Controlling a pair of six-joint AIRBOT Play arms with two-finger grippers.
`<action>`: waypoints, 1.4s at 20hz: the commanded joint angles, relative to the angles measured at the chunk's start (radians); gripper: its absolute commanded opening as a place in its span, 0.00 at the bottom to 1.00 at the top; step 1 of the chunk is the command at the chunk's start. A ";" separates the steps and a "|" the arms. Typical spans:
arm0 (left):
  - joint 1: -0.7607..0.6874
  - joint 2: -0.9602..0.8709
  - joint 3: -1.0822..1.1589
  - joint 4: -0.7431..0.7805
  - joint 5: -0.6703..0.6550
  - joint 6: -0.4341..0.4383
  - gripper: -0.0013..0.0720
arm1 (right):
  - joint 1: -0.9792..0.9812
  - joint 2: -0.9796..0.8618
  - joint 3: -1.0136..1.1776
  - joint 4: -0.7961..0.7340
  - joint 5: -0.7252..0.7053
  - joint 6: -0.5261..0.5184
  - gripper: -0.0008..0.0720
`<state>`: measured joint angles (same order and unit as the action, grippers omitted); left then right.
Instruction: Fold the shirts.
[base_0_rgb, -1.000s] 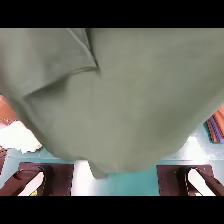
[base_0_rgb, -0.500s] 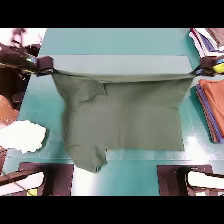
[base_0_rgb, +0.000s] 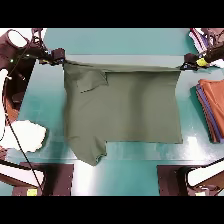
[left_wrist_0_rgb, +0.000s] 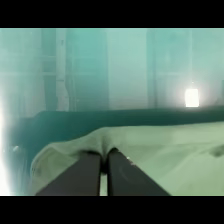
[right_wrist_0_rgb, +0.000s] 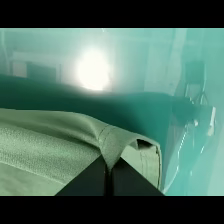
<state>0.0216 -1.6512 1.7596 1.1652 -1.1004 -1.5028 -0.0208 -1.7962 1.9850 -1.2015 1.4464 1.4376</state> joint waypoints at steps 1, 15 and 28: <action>0.002 -0.014 0.043 0.018 -0.172 0.029 0.06 | 0.001 -0.010 0.034 -0.006 0.027 -0.008 0.03; -0.092 0.024 -0.362 0.063 -0.172 0.008 0.72 | 0.016 0.207 -0.553 -0.048 -0.055 -0.006 0.52; -0.093 0.741 -1.180 0.064 -0.171 -0.150 0.69 | -0.098 0.700 -0.953 -0.034 -0.053 -0.036 0.52</action>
<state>-0.0711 -1.0588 0.7933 1.3407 -1.2934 -1.6016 -0.1146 -1.1908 1.1347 -1.2484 1.4479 1.4033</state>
